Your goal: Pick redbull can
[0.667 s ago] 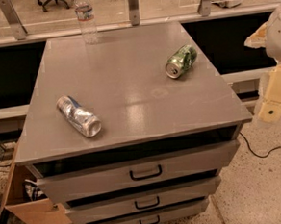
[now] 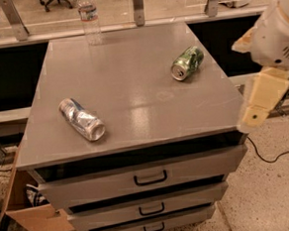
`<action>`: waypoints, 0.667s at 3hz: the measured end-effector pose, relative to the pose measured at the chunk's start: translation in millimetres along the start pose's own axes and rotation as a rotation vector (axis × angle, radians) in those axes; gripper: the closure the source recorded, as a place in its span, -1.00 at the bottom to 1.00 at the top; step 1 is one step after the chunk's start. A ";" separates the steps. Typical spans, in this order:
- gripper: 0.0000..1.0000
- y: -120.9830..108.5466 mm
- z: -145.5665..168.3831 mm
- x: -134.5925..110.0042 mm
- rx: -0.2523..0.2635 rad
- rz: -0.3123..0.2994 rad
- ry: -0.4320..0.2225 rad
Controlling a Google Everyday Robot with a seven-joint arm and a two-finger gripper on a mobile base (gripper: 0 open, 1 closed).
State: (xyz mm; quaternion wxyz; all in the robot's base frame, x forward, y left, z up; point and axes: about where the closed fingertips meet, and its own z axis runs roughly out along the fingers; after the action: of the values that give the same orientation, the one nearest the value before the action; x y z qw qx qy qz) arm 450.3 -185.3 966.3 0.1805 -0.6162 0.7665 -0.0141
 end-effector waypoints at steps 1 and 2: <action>-1.00 1.0 32.1 -53.8 -0.031 -0.061 -0.095; -1.00 3.5 60.6 -111.3 -0.055 -0.124 -0.182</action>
Offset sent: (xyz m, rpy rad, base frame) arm 0.0558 0.1978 -0.0455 0.2334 -0.0274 0.2876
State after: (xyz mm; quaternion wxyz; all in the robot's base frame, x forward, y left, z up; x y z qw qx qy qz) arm 484.4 -66.6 937.7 0.2312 -0.6660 0.7073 0.0518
